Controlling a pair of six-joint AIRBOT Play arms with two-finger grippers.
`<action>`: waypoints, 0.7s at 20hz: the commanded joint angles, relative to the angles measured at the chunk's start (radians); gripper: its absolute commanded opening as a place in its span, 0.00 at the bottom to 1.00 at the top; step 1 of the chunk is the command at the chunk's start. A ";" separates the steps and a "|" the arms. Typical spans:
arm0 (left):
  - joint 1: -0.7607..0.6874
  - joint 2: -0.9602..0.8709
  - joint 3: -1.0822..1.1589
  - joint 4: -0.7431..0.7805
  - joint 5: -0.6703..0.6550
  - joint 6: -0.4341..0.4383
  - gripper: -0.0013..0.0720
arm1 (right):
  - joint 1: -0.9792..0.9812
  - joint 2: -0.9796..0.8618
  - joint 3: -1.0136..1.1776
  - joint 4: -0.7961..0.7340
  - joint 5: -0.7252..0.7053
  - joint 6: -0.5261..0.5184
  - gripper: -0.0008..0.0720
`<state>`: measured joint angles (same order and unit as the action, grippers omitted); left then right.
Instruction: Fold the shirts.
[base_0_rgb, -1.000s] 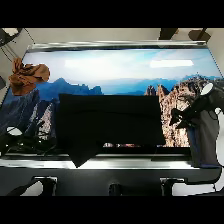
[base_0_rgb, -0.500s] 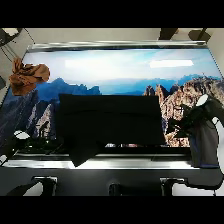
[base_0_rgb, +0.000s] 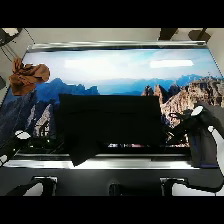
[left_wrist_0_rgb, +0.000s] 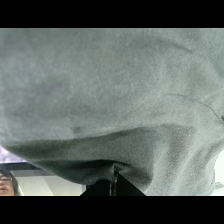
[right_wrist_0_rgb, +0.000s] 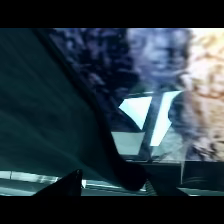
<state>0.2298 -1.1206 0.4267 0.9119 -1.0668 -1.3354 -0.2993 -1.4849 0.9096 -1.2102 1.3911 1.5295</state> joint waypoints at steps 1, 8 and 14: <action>-0.001 -0.001 -0.001 0.007 0.021 0.000 0.05 | 0.002 -0.004 -0.044 0.047 -0.089 0.009 0.33; -0.007 0.049 0.260 0.053 -0.117 0.034 0.05 | 0.002 0.073 0.057 0.057 -0.044 -0.067 0.07; -0.029 -0.087 0.666 0.054 -0.105 0.000 0.05 | 0.097 0.020 0.319 0.044 -0.159 -0.007 0.07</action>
<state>0.2138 -1.1358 0.9173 0.9676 -1.1637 -1.3251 -0.2539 -1.4357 1.1133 -1.1633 1.2995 1.4998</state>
